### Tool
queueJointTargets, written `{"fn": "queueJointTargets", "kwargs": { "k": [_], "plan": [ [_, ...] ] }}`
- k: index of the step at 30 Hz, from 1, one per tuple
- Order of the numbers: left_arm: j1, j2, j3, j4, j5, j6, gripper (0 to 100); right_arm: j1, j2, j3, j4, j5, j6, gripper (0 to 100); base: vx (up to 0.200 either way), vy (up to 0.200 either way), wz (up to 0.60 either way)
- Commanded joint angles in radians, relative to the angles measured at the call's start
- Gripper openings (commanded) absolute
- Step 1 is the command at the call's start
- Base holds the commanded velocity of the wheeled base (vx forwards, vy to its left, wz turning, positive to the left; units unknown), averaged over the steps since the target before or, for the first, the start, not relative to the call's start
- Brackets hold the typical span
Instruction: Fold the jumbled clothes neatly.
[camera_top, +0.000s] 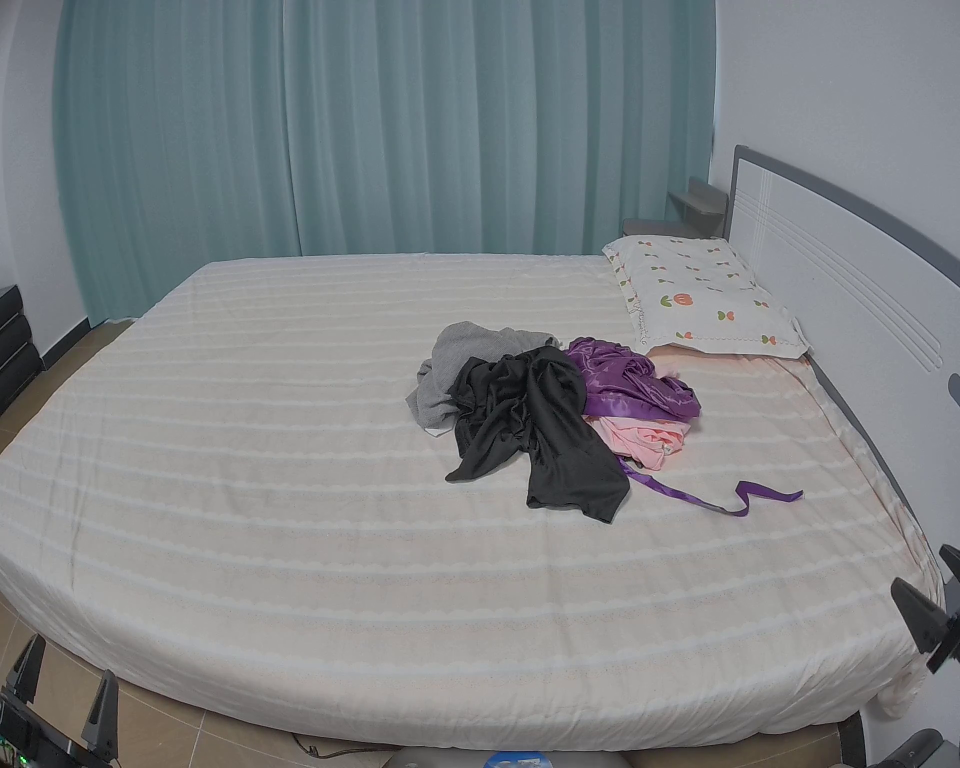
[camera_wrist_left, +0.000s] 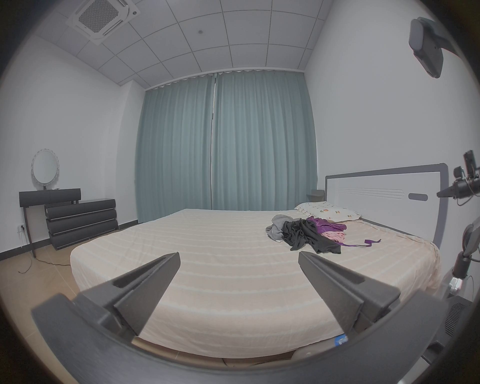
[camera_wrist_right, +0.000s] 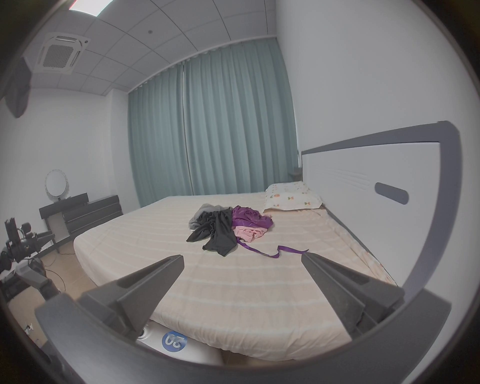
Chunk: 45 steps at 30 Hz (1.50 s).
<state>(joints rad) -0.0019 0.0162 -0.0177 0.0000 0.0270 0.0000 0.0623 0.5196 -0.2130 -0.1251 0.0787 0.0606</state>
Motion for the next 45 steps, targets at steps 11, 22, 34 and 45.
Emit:
{"fn": "queueJointTargets", "kwargs": {
  "k": [11, 22, 34, 45],
  "plan": [
    [0.0, -0.016, 0.018, 0.0, 0.001, 0.0, 100, 0.09, 1.398, -0.378, -0.674, 0.001, 0.085, 100, 0.0, 0.0, 0.0],
    [0.0, -0.016, 0.018, 0.0, 0.001, 0.0, 100, 0.132, 1.826, -0.804, -0.671, -0.08, 0.203, 100, 0.0, 0.0, 0.0],
    [0.0, -0.016, 0.018, 0.0, 0.001, 0.0, 100, 0.197, 2.031, -1.137, -0.511, -0.158, 0.352, 100, 0.0, 0.0, 0.0],
    [-0.001, -0.016, 0.018, 0.0, 0.001, 0.0, 100, 0.235, 2.134, -1.28, -0.436, -0.16, 0.435, 100, 0.0, 0.0, 0.0]
  ]
}}
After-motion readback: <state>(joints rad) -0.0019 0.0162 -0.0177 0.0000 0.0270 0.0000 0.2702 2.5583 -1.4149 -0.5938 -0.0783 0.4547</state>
